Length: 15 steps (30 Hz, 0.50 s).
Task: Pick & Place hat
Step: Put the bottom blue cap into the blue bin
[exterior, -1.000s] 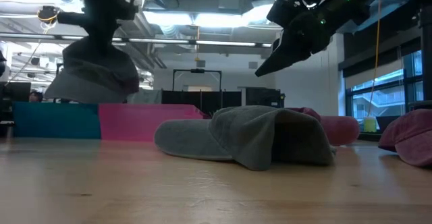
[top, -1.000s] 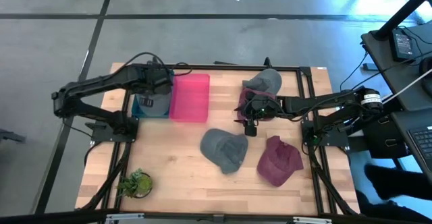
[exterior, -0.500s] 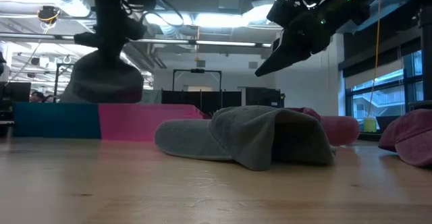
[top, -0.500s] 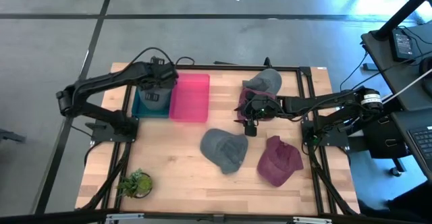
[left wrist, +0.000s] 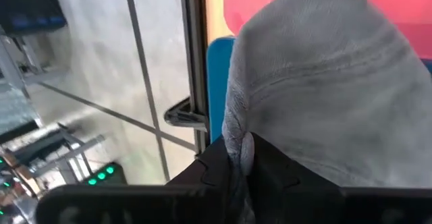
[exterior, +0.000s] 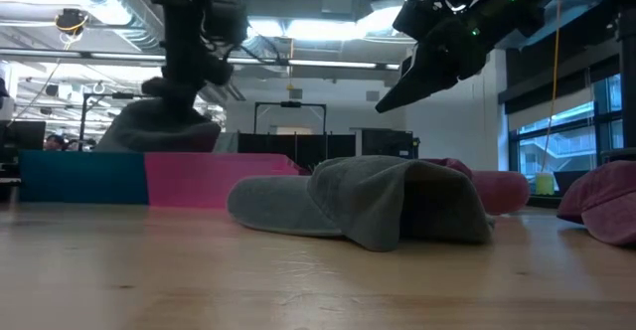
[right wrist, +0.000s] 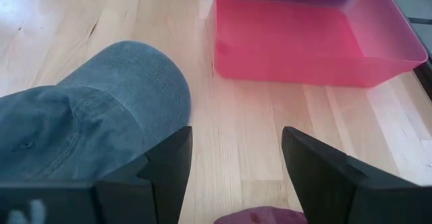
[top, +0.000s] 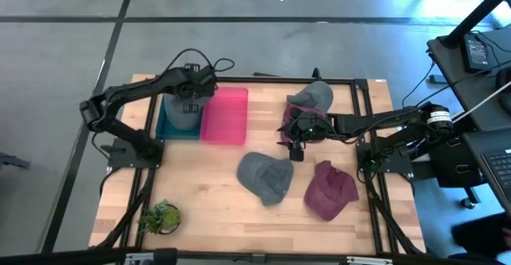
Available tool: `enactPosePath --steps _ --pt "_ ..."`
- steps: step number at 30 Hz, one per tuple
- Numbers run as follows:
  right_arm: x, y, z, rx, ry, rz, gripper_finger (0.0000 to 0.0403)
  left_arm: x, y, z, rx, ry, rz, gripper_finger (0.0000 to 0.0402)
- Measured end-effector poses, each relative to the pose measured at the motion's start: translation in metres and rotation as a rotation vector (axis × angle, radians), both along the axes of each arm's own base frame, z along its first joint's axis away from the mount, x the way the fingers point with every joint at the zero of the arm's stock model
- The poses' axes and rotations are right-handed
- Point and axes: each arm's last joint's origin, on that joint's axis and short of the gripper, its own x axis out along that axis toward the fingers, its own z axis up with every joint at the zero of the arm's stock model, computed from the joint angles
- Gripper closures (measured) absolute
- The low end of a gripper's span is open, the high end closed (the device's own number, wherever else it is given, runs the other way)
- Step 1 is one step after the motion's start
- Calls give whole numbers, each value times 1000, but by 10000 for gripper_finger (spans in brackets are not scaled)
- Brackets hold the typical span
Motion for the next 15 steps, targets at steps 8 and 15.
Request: enactPosePath --steps 8,15 --pt "0 0 0 0 3 0 176 -6 26 -22 -60 72 87 368" --pt "0 0 0 0 3 0 176 -14 37 -27 -72 72 156 358"
